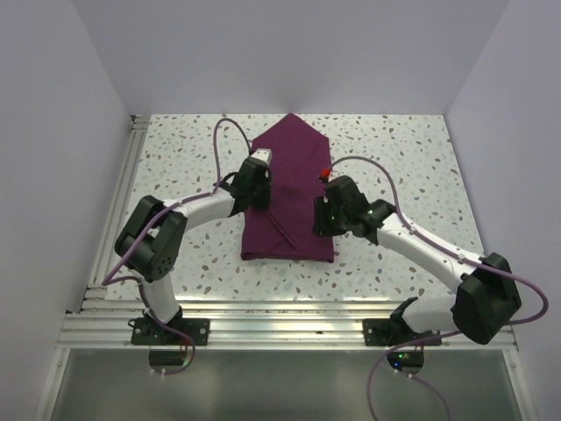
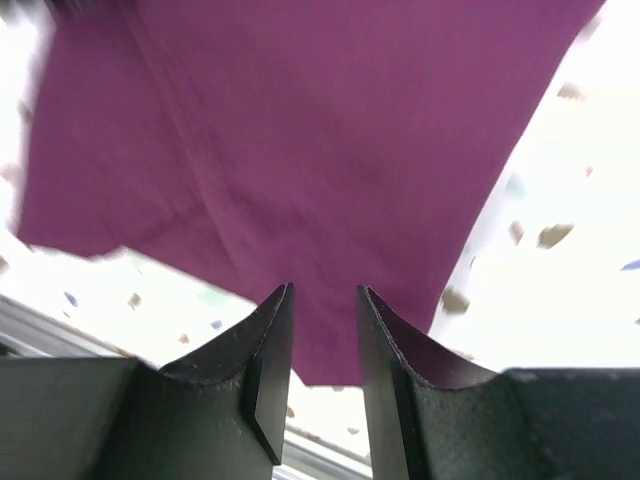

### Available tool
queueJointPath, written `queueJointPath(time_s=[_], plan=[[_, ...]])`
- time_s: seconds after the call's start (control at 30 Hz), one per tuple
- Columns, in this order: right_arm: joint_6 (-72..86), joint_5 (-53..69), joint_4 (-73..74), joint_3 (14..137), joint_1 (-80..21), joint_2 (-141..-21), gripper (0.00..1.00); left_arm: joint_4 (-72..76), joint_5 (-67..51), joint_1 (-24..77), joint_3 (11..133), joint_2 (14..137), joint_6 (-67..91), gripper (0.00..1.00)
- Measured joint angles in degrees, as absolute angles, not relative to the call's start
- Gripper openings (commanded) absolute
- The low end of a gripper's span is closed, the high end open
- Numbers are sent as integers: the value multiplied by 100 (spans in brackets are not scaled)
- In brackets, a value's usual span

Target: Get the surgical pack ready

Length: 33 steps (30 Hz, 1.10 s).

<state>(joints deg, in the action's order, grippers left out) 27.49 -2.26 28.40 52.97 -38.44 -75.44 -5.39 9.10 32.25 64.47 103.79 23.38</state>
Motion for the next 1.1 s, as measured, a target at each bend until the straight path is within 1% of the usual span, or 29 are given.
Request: queueJointPath(time_s=[0.2, 0.3, 0.43, 0.47, 0.5, 0.53, 0.57, 0.63, 0.73, 0.8, 0.9, 0.93, 1.1], plan=[[2464, -49, 2862, 6528, -2923, -8165, 33, -519, 891, 3227, 6414, 10405, 2335, 33], [2383, 121, 2840, 7048, -2423, -8816, 30, -504, 875, 3225, 6412, 10416, 2335, 33], [2364, 635, 2641, 7769, -1920, -9911, 22, -497, 862, 3225, 6412, 10416, 2335, 31], [2390, 779, 2550, 7948, -1817, -10195, 21, -495, 856, 3225, 6412, 10416, 2335, 31], [2423, 923, 2460, 8119, -1726, -10471, 22, -495, 849, 3225, 6412, 10416, 2335, 31], [2458, 1035, 2397, 8252, -1651, -10700, 25, -495, 847, 3225, 6412, 10416, 2335, 31], [2515, 1173, 2322, 8416, -1566, -10965, 32, -495, 843, 3225, 6412, 10416, 2335, 31], [2630, 1439, 2108, 8674, -1402, -11459, 32, -493, 829, 3225, 6412, 10416, 2335, 31], [2906, 1922, 1704, 8921, -1164, -12084, 24, -491, 816, 3225, 6412, 10416, 2335, 30], [3081, 2226, 1490, 9146, -1035, -12486, 13, -489, 812, 3225, 6412, 10416, 2335, 30], [3361, 2596, 1267, 9478, -880, -12982, 2, -489, 812, 3225, 6412, 10416, 2335, 30], [3450, 2698, 1162, 9598, -827, -13150, 0, -489, 810, 3225, 6412, 10416, 2335, 30], [4010, 3107, 613, 10060, -626, -13736, 0, -489, 797, 3225, 6412, 10416, 2335, 29]])
